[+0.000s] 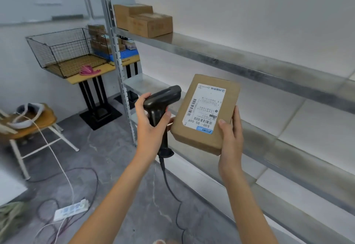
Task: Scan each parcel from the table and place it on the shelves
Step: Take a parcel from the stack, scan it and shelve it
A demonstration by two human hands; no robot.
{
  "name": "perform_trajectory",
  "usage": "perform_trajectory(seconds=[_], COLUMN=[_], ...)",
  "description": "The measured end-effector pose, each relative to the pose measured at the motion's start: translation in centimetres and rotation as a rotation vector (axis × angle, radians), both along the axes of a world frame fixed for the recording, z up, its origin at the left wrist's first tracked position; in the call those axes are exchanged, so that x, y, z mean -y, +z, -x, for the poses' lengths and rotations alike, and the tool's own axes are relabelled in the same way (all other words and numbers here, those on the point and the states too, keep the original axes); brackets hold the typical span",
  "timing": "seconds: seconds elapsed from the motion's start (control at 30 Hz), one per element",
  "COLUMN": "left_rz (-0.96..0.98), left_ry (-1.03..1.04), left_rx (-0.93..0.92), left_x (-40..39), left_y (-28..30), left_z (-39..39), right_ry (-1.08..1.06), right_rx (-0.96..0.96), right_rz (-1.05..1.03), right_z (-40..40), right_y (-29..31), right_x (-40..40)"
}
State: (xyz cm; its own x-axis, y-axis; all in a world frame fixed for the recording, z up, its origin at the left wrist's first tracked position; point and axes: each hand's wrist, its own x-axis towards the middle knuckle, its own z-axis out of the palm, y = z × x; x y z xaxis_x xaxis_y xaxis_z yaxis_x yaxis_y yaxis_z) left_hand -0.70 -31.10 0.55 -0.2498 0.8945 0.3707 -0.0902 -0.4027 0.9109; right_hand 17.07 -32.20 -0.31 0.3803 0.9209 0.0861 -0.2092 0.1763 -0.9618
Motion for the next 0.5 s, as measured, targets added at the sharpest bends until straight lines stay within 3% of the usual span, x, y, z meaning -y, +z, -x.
perform_trajectory(seconds=[0.27,0.5], left_rz=[-0.058,-0.132], left_ry=[0.121,0.249], left_rx=[-0.012,-0.064], left_x=[-6.6,-17.3], left_y=[1.2,3.2], left_z=[3.4,5.8], right_ry=[0.089,0.157], right_rx=[-0.08,-0.166], right_rz=[0.036,-0.001], right_z=[3.7,6.6], right_y=[0.9,4.8], right_x=[-8.7,-20.5])
